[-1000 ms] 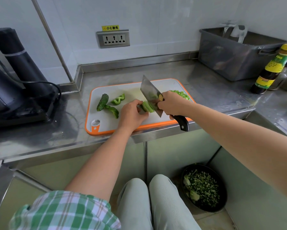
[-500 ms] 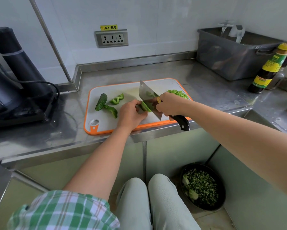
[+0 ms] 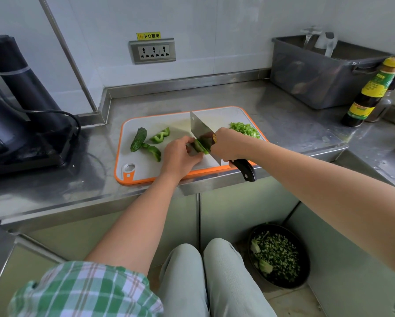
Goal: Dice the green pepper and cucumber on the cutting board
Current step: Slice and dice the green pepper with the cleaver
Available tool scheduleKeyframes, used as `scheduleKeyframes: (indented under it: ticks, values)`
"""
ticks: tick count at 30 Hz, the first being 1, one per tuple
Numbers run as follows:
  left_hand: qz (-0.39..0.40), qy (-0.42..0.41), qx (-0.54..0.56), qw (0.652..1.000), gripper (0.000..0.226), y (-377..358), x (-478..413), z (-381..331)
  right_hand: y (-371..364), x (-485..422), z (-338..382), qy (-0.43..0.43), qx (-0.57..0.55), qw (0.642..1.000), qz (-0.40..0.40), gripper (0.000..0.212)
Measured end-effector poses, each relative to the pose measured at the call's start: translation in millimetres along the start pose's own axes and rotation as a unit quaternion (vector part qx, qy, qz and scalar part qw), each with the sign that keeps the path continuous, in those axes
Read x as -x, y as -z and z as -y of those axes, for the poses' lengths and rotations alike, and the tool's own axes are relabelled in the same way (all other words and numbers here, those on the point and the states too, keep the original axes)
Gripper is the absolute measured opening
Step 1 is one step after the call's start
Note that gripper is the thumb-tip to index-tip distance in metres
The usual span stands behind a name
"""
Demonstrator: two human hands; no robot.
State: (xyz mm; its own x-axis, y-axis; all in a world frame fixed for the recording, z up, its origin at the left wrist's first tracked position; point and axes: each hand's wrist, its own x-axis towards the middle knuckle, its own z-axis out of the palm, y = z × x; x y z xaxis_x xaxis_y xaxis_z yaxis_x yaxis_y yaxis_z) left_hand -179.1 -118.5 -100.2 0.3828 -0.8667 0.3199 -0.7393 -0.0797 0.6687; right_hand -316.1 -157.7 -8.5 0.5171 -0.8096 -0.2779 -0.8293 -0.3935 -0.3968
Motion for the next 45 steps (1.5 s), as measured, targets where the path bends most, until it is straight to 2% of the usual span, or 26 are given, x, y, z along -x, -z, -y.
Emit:
scheduleKeyframes:
  ticks: [5,7,10,12,15,17,21,25,28,34,41,45]
  values:
    - [0.004,0.0,-0.008,1.0,0.035,-0.3,-0.7,1.7,-6.4,-2.2,2.7,0.009,0.007,1.0,-0.013,0.006]
    - [0.006,0.003,-0.008,1.0,0.038,-0.3,-0.7,1.6,-11.0,-6.4,3.7,0.016,0.007,0.999,-0.029,0.02]
    - [0.004,0.001,-0.003,1.0,0.038,0.2,-0.9,1.9,-16.0,-12.9,1.8,0.021,-0.001,0.998,-0.058,0.025]
    - [0.002,0.004,-0.003,1.0,0.039,0.5,-1.1,1.8,-19.1,-17.1,-2.5,0.016,-0.018,0.997,-0.072,0.021]
    - [0.003,0.008,-0.004,1.0,0.043,-0.1,-1.6,2.4,-23.6,-18.9,-13.1,0.006,-0.087,0.992,-0.093,0.002]
    - [0.004,0.008,-0.005,1.0,0.043,-0.4,-2.0,2.6,-22.5,-17.7,-19.1,0.004,-0.125,0.987,-0.098,0.003]
    - [0.003,0.009,-0.005,1.0,0.041,-2.2,-2.3,2.9,-5.6,-14.1,-17.9,-0.004,-0.147,0.987,-0.07,0.008]
    - [0.004,0.007,-0.001,1.0,0.037,-2.5,-1.7,2.8,1.6,-9.1,-11.8,0.012,-0.079,0.997,-0.02,0.013]
    - [0.004,-0.003,-0.004,1.0,0.031,-2.1,-1.7,2.8,-2.9,-7.3,-13.8,0.032,-0.052,0.998,-0.011,0.02]
    - [0.006,0.003,-0.006,1.0,0.034,-4.4,-4.1,6.8,0.6,-5.4,-10.7,-0.007,-0.076,0.997,-0.018,0.009]
    - [0.006,-0.004,-0.005,1.0,0.028,-4.6,-4.0,6.5,-0.7,-2.3,-9.1,-0.018,-0.079,0.997,-0.003,0.009]
    - [0.01,-0.011,-0.015,1.0,0.033,-5.3,-3.6,7.1,-4.3,-1.5,-6.1,-0.018,-0.075,0.997,-0.003,0.007]
